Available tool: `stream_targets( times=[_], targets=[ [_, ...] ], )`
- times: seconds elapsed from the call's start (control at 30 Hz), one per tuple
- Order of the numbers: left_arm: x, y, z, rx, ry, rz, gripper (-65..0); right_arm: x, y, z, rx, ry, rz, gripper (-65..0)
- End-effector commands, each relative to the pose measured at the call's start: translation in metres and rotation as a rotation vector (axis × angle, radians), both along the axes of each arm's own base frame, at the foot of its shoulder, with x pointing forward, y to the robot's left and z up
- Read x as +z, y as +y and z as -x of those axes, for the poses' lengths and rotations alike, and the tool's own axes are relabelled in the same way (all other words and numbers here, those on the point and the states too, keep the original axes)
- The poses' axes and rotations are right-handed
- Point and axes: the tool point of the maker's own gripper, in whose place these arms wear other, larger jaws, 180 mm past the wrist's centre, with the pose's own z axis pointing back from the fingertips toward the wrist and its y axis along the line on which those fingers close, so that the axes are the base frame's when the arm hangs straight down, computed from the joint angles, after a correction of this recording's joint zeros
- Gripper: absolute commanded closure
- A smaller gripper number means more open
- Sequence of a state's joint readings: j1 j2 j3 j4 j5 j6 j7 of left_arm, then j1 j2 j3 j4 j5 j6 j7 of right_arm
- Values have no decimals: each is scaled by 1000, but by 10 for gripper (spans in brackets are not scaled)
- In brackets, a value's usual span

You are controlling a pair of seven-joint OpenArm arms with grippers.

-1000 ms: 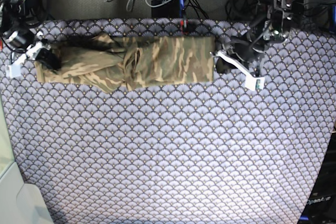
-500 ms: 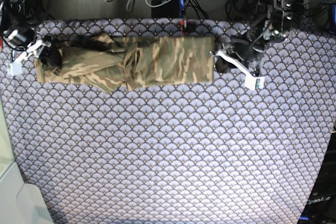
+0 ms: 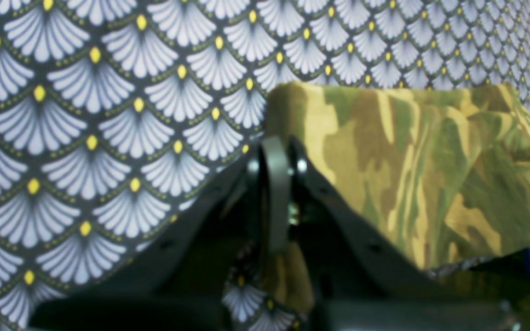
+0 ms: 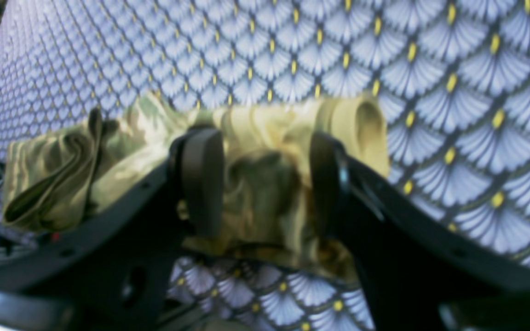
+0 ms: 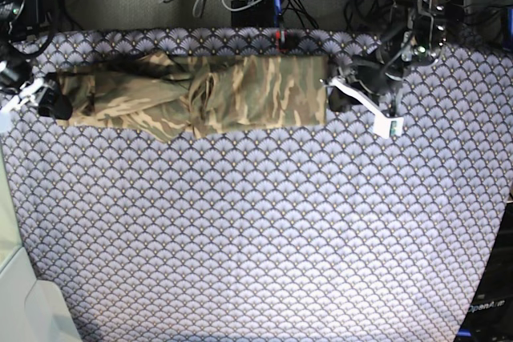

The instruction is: Fold the T-shirt properly

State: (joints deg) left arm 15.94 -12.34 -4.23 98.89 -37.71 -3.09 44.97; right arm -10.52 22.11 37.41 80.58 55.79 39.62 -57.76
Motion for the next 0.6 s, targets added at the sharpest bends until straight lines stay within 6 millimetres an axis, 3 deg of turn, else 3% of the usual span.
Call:
stream_targets(
  times=[0.0,0.37,0.57],
  targets=[
    [11,-2,-8,-1,-43,13,-5,12,-9,-10,4,-34,46,-313],
    [12,1,-9,5,-45,11,-5,2,-17,-6,11,25,127,-313],
    [12,0,-9,4,-46,13,-5,-6,-18,6,8,56,130,-313]
  ],
)
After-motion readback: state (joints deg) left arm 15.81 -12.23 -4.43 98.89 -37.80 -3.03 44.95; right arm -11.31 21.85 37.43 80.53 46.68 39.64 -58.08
